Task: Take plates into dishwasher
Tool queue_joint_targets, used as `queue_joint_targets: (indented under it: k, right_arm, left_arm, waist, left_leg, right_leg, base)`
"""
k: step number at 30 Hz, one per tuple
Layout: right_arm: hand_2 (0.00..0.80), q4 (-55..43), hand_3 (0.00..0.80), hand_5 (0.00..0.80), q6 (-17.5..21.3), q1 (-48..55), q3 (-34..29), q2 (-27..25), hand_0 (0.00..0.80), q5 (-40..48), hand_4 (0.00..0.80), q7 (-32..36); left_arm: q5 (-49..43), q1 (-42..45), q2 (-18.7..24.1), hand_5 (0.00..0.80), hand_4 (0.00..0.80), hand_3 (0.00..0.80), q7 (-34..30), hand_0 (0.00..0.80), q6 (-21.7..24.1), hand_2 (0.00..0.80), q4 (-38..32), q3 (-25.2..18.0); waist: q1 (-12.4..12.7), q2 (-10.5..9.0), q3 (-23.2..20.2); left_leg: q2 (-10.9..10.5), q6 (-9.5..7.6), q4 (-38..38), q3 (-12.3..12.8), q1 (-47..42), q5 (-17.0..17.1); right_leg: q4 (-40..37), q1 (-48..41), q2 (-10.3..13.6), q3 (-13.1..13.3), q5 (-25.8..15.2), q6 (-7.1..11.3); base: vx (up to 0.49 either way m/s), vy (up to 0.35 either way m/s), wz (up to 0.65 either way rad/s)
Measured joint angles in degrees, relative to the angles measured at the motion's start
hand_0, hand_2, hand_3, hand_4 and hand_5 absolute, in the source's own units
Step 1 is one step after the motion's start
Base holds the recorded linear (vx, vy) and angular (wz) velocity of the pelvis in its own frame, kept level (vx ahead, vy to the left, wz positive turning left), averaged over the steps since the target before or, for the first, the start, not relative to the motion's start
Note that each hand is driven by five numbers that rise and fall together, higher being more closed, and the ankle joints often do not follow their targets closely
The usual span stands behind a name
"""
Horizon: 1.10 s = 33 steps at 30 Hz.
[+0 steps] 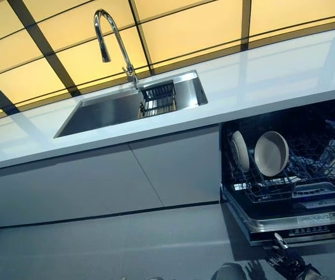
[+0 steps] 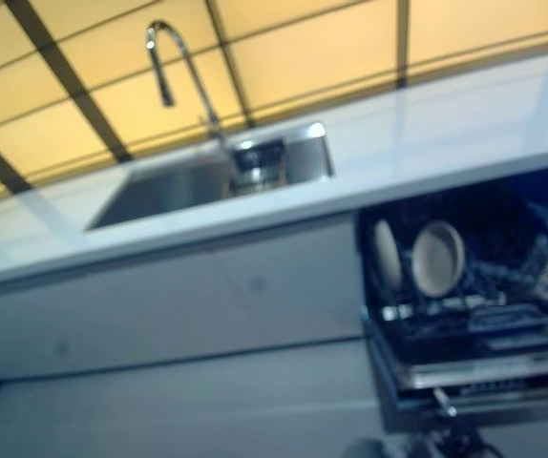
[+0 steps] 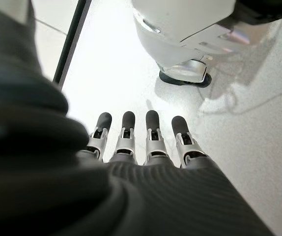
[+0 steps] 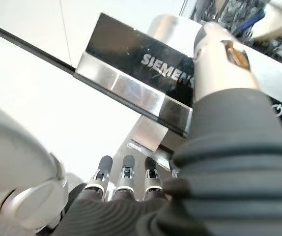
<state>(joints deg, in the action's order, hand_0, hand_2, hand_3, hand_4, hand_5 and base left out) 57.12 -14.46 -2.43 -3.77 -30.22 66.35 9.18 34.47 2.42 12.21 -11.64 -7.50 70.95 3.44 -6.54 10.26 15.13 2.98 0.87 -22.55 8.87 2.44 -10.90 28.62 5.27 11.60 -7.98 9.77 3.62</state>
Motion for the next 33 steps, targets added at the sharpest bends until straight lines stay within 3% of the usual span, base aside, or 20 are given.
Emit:
queue_joint_targets:
  k: [1,2,4,5,6,16,22,29,33]
  right_arm:
    - [0.0,-0.5,0.0,0.0,0.0,0.0,0.0,0.2,0.0,0.0,0.0,-0.2]
    - [0.0,-1.1,0.0,0.0,-0.1,-0.1,0.1,0.4,0.0,0.0,0.0,-0.1]
    - [0.0,-3.1,0.0,0.0,-0.2,0.1,0.1,0.7,0.0,0.0,0.0,-0.1]
    - [0.0,-3.5,0.0,0.0,-0.1,0.4,0.1,0.7,0.0,0.0,0.0,-0.1]
    - [0.0,-3.9,0.0,0.0,-0.1,0.4,0.1,0.8,0.0,0.0,0.0,-0.1]
    - [0.0,-11.6,0.0,0.0,4.1,0.2,-0.2,1.0,0.0,0.2,0.0,1.9]
    - [0.0,-18.7,0.0,0.0,8.5,-5.0,-0.8,2.8,0.0,2.9,0.0,8.2]
    - [0.0,-18.4,0.0,0.0,9.0,-7.7,-2.3,2.8,0.0,2.5,0.0,8.7]
    - [0.0,-16.6,0.0,0.0,8.6,-7.6,-2.3,2.8,0.0,0.7,0.0,8.6]
  left_arm:
    - [0.0,0.2,0.6,0.0,0.0,0.0,0.0,0.0,0.4,0.0,-0.1,-0.1]
    - [0.0,0.2,1.1,0.0,0.0,0.0,0.0,0.0,0.4,0.0,-0.3,-0.2]
    - [-0.8,1.0,1.4,0.0,0.0,0.0,0.0,0.0,0.2,0.0,0.0,-0.2]
    - [-1.8,1.4,1.5,0.0,0.0,0.0,0.0,0.0,0.0,0.0,0.1,-0.2]
    - [-2.3,1.4,1.5,0.0,0.0,0.0,0.0,0.0,0.0,0.0,0.1,-0.2]
    - [-4.4,3.8,2.5,0.0,0.0,0.0,-0.1,0.0,0.2,0.0,0.1,-0.2]
    - [-4.5,4.4,3.1,0.0,0.0,0.0,-0.1,0.0,0.5,0.0,0.1,-0.2]
    - [-4.5,4.3,4.7,0.0,0.0,0.0,-0.2,0.0,0.6,0.0,0.2,-0.2]
    - [-4.5,4.3,4.7,0.0,0.0,0.0,-0.4,0.0,1.0,0.0,0.3,-0.2]
  waist:
    - [0.4,-0.72,-0.5]
    - [0.6,-2.26,-0.4]
    - [0.7,-2.24,-0.4]
    - [0.6,-1.83,-0.7]
    - [1.0,-2.24,-0.8]
    - [2.9,-4.51,-3.2]
    - [3.2,-6.09,-7.3]
    - [4.5,-7.49,-9.6]
    - [4.4,-7.86,-10.1]
  left_leg:
    - [0.1,-0.03,1.1,0.4,0.3,0.1]
    - [-0.5,-0.1,1.5,1.0,-0.2,0.6]
    - [0.5,-0.41,-1.0,0.8,-0.5,0.7]
    - [1.2,0.46,0.2,0.3,-2.0,1.2]
    - [1.2,1.29,0.8,0.2,-2.6,1.9]
    - [0.8,0.64,3.3,0.0,-3.9,3.3]
    - [0.8,0.86,5.7,-0.5,-3.9,3.9]
    - [0.7,1.05,8.5,-1.7,-4.0,4.6]
    - [0.5,1.52,13.5,-1.6,-5.0,7.0]
  right_leg:
    - [3.2,-0.6,-0.7,1.7,1.9,-2.18]
    - [0.5,-2.4,-0.1,1.2,4.1,-0.32]
    - [-0.7,-3.3,-0.4,-0.6,3.4,-0.8]
    - [-0.6,-4.1,-1.3,-1.1,3.5,-0.96]
    - [-0.5,-4.5,-1.2,-1.1,3.7,-0.71]
    - [-3.1,-6.4,-1.5,-1.1,2.6,-0.77]
    - [-6.5,-7.5,-2.2,-1.9,2.0,-0.57]
    - [-11.1,-9.2,-3.3,-2.1,1.0,-0.44]
    - [-16.4,-10.3,-4.0,-2.6,-1.5,-0.04]
  base:
    - [0.036,-0.047,0.16]
    - [0.056,-0.072,0.21]
    - [0.056,-0.06,0.12]
    - [0.05,-0.046,0.09]
    - [0.051,-0.051,0.09]
    - [0.035,-0.049,0.06]
    - [0.016,-0.05,0.1]
    - [0.029,-0.033,0.12]
    - [0.006,-0.009,0.0]
